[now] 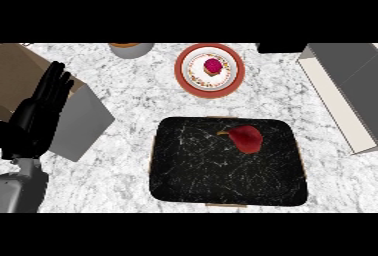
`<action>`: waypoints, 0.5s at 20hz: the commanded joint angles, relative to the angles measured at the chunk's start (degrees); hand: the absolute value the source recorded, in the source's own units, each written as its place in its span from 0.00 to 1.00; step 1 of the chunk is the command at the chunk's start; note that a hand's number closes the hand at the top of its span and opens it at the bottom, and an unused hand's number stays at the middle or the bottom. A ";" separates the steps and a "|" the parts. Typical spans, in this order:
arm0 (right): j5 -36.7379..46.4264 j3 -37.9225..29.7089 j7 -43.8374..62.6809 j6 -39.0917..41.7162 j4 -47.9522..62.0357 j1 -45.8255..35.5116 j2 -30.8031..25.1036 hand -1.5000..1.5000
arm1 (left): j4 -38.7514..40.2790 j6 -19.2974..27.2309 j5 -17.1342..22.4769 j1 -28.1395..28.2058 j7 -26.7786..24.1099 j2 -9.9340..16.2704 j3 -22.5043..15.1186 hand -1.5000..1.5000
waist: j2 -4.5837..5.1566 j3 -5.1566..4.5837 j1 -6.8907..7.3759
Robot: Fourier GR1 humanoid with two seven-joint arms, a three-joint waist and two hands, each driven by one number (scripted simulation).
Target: Pick the squash from the tray and place it in the tiered shelf
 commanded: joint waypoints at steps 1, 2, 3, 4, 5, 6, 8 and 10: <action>-6.16 -7.19 -3.51 9.00 2.88 5.75 -3.35 0.00 | 2.68 -0.82 1.23 2.27 3.60 0.01 0.31 0.50 | 0.88 -0.60 -0.45; -7.56 -7.48 -4.17 11.32 4.16 5.68 -3.84 0.00 | 4.61 0.60 -0.66 1.55 1.34 -1.81 -0.88 0.50 | 1.05 -0.62 -0.48; -7.51 -9.50 -7.12 12.76 3.47 9.45 -3.44 0.00 | 3.54 0.63 -0.54 3.08 0.74 -2.32 -0.92 0.50 | 0.95 -0.61 -0.75; -8.32 -9.98 -7.33 14.07 1.95 9.79 -4.02 0.00 | 6.41 -0.09 0.13 0.06 1.04 -1.08 0.58 0.50 | 1.07 -0.66 -1.01; -7.82 -11.52 -11.44 15.65 4.54 13.04 -4.10 0.00 | 4.10 -0.70 0.28 2.01 1.77 -0.84 0.09 0.50 | 1.02 -0.58 -0.75; -7.38 -10.29 -11.68 15.98 1.95 12.79 -4.90 0.00 | 4.48 -0.31 0.58 0.60 2.82 -0.51 0.86 0.50 | 1.10 -0.63 -0.30; -7.82 -11.89 -16.16 16.98 1.99 15.40 -2.50 0.00 | 5.12 0.43 -1.19 -0.06 2.50 -1.47 -0.66 0.50 | 1.18 -0.62 -0.10; -7.59 -13.41 -17.36 19.75 0.65 19.15 -3.40 0.00 | 4.41 -1.30 0.68 3.17 0.98 -1.84 0.02 0.50 | 1.09 -0.67 -0.17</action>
